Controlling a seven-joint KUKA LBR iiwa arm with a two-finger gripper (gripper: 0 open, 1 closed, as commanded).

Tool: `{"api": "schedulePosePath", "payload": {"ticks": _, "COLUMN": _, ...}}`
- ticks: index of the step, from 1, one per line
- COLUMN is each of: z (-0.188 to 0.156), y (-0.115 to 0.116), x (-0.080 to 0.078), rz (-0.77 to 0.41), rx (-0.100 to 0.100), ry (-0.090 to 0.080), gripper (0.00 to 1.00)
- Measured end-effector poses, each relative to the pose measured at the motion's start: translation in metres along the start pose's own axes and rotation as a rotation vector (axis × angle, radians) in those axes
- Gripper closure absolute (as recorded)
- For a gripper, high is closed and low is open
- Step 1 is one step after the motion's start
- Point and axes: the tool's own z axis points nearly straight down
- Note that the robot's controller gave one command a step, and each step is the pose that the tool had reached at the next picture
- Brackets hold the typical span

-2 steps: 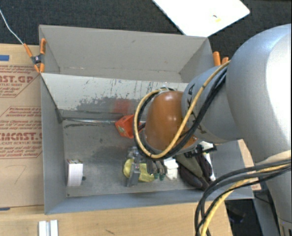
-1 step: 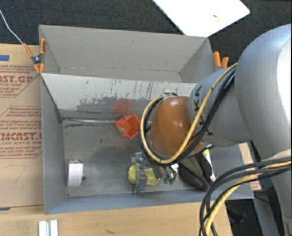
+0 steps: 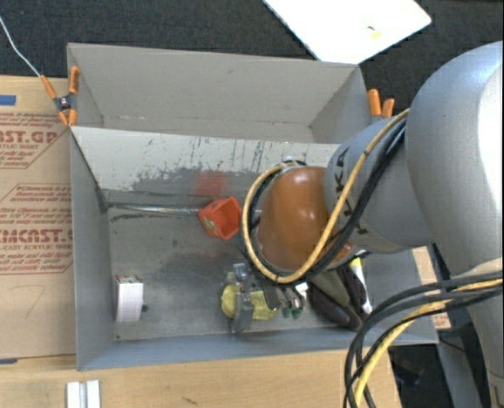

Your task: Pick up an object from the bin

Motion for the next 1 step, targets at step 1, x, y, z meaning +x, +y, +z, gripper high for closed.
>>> {"api": "schedulePosePath", "payload": {"ticks": 1, "z": -0.0192, "y": -0.0075, "x": 0.0012, "rz": 0.003, "rx": 0.0, "ry": -0.001, "gripper": 1.0}}
